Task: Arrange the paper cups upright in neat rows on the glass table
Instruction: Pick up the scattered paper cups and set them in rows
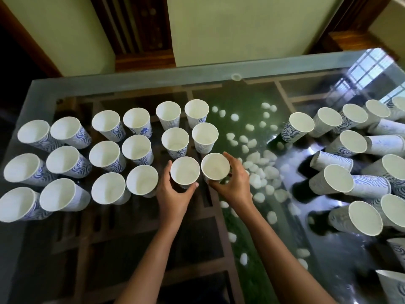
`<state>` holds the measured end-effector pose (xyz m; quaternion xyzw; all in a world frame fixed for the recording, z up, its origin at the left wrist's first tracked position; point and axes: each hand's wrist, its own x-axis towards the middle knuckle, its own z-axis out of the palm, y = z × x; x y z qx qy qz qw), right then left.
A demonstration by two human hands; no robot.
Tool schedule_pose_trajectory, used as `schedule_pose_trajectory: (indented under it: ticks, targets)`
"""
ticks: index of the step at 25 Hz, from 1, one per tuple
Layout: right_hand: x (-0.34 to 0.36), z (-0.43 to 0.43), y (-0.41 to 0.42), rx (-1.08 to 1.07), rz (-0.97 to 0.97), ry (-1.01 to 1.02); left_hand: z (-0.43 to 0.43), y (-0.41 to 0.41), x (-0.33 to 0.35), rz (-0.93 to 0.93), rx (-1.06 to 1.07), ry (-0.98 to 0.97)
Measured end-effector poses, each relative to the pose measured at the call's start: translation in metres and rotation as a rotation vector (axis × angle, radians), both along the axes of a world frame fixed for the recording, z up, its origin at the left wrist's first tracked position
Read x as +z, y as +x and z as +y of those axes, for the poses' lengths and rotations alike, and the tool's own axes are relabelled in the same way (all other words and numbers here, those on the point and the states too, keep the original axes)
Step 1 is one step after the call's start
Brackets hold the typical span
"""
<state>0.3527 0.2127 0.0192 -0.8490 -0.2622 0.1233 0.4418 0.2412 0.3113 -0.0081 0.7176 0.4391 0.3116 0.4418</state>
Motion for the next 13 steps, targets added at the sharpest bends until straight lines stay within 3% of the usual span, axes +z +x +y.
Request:
schedule_pose_trajectory:
  ticks: [9, 13]
  targets:
    - [0.009, -0.057, -0.019, 0.087, 0.023, -0.054, -0.051, -0.029, 0.011, -0.021, 0.035, -0.201]
    - [0.026, -0.123, -0.042, 0.079, 0.031, -0.082, -0.108, -0.049, 0.021, -0.029, -0.067, -0.292]
